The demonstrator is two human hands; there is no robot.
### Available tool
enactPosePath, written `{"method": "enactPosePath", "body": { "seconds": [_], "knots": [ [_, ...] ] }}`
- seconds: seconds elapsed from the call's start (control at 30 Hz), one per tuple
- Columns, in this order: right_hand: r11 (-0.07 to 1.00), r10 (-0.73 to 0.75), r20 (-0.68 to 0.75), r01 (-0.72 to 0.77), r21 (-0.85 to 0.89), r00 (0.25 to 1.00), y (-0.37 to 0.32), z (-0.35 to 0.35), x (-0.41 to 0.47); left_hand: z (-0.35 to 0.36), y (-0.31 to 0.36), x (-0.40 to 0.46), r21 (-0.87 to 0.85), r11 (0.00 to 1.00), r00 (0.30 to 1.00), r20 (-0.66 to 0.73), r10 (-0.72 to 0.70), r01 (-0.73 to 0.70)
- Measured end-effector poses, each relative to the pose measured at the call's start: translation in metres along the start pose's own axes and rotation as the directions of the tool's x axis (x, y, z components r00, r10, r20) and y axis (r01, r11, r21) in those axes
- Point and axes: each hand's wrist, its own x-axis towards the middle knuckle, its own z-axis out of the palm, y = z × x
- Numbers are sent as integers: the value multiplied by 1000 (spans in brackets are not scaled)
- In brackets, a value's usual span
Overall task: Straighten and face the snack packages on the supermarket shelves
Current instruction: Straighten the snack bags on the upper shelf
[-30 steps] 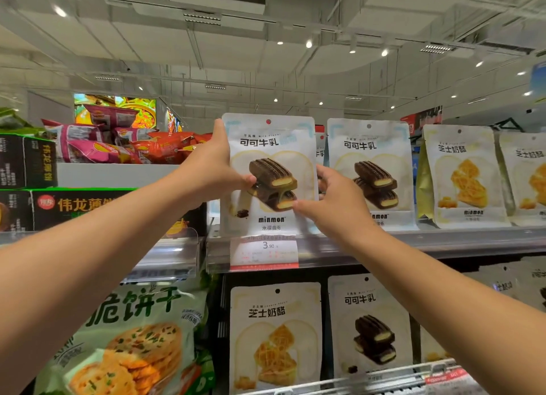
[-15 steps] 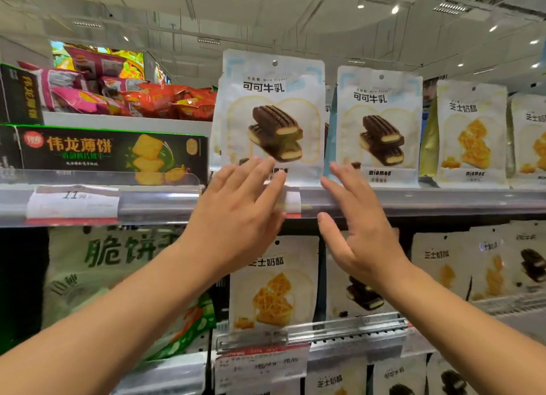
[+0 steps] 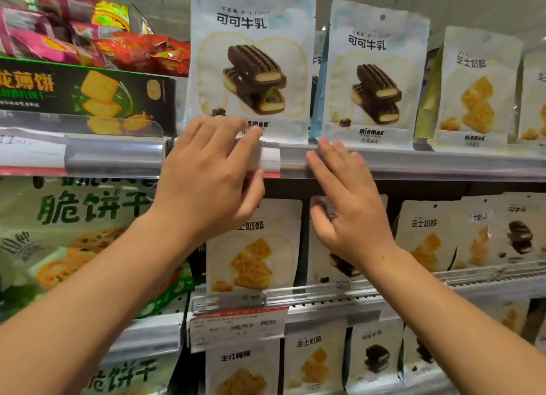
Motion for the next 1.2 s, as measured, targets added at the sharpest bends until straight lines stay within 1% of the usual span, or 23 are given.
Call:
{"method": "enactPosePath", "body": {
  "seconds": [0.07, 0.13, 0.17, 0.23, 0.27, 0.3, 0.33, 0.37, 0.4, 0.43, 0.47, 0.53, 0.57, 0.6, 0.63, 0.7, 0.73, 0.8, 0.87, 1.0, 1.1, 1.17, 1.2],
  "knots": [
    [999, -13, -11, 13, 34, 1000, 3, -1, 0, -2, 3, 1, -21, 1000, 1000, 2, -24, 24],
    [998, -18, 1, 18, 55, 1000, 5, -1, 0, -3, 10, -2, -62, 998, 998, -59, -37, 33],
    [998, -24, 13, 23, 59, 1000, 6, -2, -1, -2, 17, -9, -76, 997, 993, -120, -13, 3],
    [996, -49, 36, 47, 73, 998, 9, -4, -2, 4, 39, -32, -87, 985, 968, -214, 128, -150],
    [995, -63, 41, 60, 82, 997, 10, -5, -1, 9, 50, -44, -102, 970, 960, -198, 196, -219],
    [994, -74, 47, 70, 88, 996, 11, -6, -1, 15, 58, -55, -128, 962, 965, -136, 224, -241],
    [993, -81, 55, 76, 91, 995, 13, -7, -1, 21, 63, -63, -136, 969, 978, -45, 204, -208],
    [993, -86, 63, 80, 92, 994, 14, -7, -2, 27, 65, -66, -109, 985, 989, 46, 137, -132],
    [992, -91, 67, 84, 93, 994, 14, -8, -2, 32, 64, -66, -53, 998, 991, 128, 35, -29],
    [992, -95, 67, 88, 95, 993, 14, -8, -2, 36, 61, -62, 20, 996, 977, 195, -86, 84],
    [991, -97, 65, 90, 99, 993, 14, -8, -2, 40, 57, -58, 91, 976, 943, 255, -213, 196],
    [990, -93, 52, 87, 112, 994, 13, -8, -2, 46, 45, -53, 180, 906, 817, 391, -423, 383],
    [990, -89, 44, 83, 118, 995, 13, -9, -2, 48, 39, -54, 187, 876, 758, 443, -478, 444],
    [990, -86, 41, 80, 118, 995, 12, -9, -2, 50, 35, -55, 178, 865, 734, 465, -495, 470],
    [990, -84, 41, 79, 115, 996, 12, -9, -2, 50, 31, -56, 158, 868, 748, 451, -487, 470],
    [991, -85, 39, 80, 110, 996, 12, -9, -2, 47, 27, -55, 86, 892, 817, 372, -441, 443],
    [991, -85, 40, 80, 111, 996, 12, -8, -2, 43, 27, -54, 40, 898, 834, 357, -422, 437],
    [991, -86, 53, 80, 107, 995, 11, -7, -3, 34, 30, -51, -30, 899, 848, 347, -400, 436],
    [992, -85, 75, 78, 99, 994, 11, -6, -5, 23, 35, -50, -81, 900, 873, 295, -390, 429],
    [985, -94, 149, 71, 156, 984, 3, -12, -16, -1, 43, -48, -140, 939, 940, 182, -288, 314],
    [990, -122, 239, 101, 100, 963, -10, -22, -16, -19, 45, -43, -170, 955, 968, 104, -228, 243],
    [996, -85, 272, 71, 60, 958, -18, -32, -5, -29, 49, -37, -208, 957, 979, 59, -196, 204],
    [996, -64, 273, 46, 71, 960, -21, -38, 3, -34, 51, -32, -231, 954, 982, 38, -186, 189]
  ]
}}
